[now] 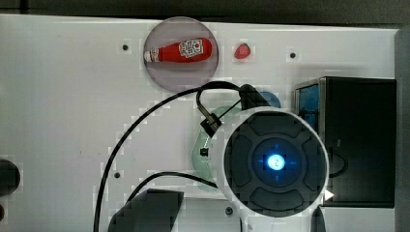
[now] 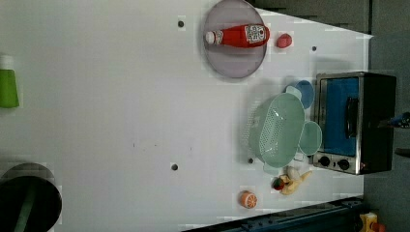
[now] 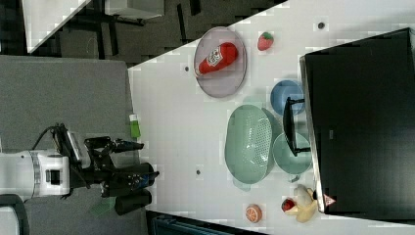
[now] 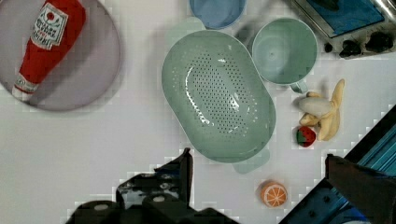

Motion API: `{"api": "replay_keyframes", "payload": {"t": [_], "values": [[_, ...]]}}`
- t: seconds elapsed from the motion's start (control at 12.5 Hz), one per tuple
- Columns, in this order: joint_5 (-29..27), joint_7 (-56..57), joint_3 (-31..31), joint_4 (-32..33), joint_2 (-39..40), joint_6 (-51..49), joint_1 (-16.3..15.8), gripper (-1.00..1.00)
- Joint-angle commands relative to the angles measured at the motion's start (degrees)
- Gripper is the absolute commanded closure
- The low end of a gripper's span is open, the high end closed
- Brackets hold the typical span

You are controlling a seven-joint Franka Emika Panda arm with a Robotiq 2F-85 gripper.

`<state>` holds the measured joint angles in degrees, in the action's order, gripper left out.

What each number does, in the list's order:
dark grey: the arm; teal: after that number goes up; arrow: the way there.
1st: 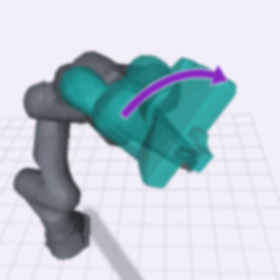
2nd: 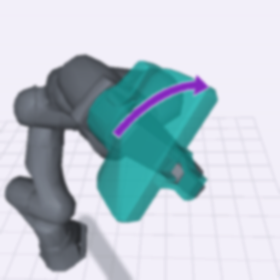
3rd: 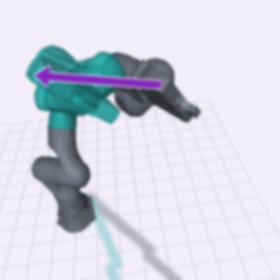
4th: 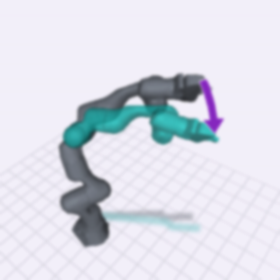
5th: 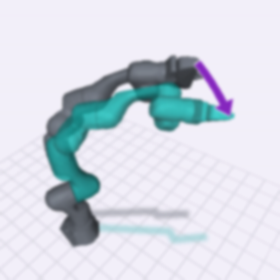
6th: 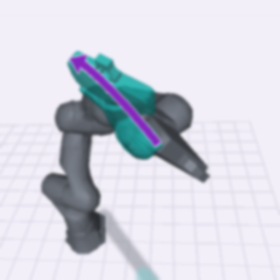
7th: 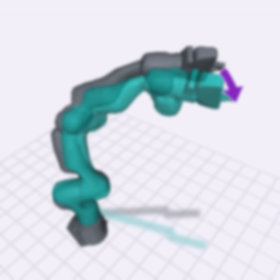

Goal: Drag strainer left to right.

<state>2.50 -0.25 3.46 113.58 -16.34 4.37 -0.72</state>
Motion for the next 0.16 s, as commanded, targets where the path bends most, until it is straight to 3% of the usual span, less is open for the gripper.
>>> {"api": "replay_keyframes", "payload": {"t": [0.08,0.16], "values": [[0.36,3.36,0.89,-3.45,-0.24,-1.93,-0.58,-1.0],[0.36,3.36,0.84,-3.45,-0.27,-1.93,-0.58,-1.0]]}}
